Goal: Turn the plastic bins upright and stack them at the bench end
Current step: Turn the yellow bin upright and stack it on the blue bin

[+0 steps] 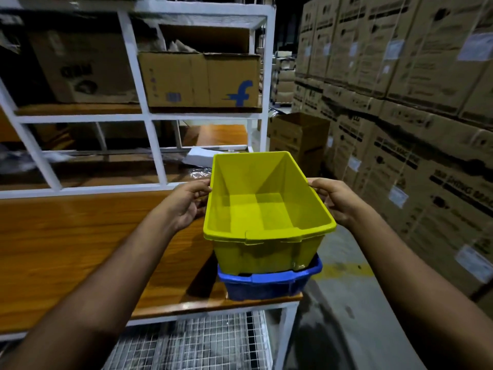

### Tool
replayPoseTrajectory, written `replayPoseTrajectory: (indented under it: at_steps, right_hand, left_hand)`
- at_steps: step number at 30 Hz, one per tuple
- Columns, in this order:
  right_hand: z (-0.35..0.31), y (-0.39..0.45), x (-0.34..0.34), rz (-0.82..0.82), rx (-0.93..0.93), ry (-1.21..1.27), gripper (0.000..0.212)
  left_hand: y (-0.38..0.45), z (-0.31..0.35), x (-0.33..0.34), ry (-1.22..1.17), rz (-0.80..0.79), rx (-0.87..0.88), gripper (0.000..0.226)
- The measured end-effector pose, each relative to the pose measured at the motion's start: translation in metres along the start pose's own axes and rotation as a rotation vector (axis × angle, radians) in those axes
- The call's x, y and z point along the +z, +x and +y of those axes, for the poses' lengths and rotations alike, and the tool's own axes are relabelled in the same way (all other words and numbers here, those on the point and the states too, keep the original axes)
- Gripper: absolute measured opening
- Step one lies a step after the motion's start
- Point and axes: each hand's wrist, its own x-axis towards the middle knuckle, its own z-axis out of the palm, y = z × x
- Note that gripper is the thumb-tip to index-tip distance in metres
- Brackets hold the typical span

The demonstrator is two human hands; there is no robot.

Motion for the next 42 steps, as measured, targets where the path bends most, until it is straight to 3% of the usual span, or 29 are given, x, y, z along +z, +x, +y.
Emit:
replayPoseTrajectory:
  at_steps: [5, 11, 26, 42]
  right_hand:
    - [0.001, -0.003, -0.008, 0.034, -0.018, -0.039, 0.018]
    - [0.023, 0.005, -0.02, 0.051, 0.022, -0.114, 0.032]
    - [0.059, 0.01, -0.019, 0.057, 0.06, -0.35, 0.026]
    - [0.066, 0.018, -0.018, 0.157, 0.088, -0.47, 0.023]
  left_hand:
    - [0.005, -0.008, 0.01, 0.023, -0.014, -0.017, 0.035]
    - [0.009, -0.029, 0.011, 0.068, -0.005, -0.038, 0.032]
    - [0.026, -0.072, -0.004, 0.34, 0.116, -0.073, 0.029]
    - [0.029, -0.085, -0.004, 0.38, 0.136, -0.049, 0.025]
